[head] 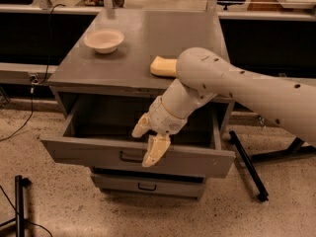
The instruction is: Open top drawer
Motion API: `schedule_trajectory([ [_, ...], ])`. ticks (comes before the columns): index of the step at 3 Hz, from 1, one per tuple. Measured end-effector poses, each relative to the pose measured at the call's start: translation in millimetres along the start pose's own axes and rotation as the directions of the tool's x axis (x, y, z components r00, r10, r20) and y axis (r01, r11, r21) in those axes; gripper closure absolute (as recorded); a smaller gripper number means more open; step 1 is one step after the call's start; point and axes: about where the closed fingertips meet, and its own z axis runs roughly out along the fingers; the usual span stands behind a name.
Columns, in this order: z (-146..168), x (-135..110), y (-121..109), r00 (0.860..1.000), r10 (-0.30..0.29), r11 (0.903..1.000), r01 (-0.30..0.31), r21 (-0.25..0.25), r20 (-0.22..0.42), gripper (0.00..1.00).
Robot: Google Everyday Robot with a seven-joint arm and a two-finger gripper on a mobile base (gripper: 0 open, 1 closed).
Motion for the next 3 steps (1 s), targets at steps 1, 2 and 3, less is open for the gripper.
schedule_trajectory([
  [1, 3, 1, 0, 1.0, 0.006, 1.0, -0.006, -0.005, 0.002, 0.13],
  [2, 5, 3, -5, 0.999, 0.03, 0.9991, -0.03, -0.031, 0.017, 0.03],
  [3, 1, 10, -18, 0.996, 0.083, 0.996, -0.081, -0.036, 0.036, 0.24],
])
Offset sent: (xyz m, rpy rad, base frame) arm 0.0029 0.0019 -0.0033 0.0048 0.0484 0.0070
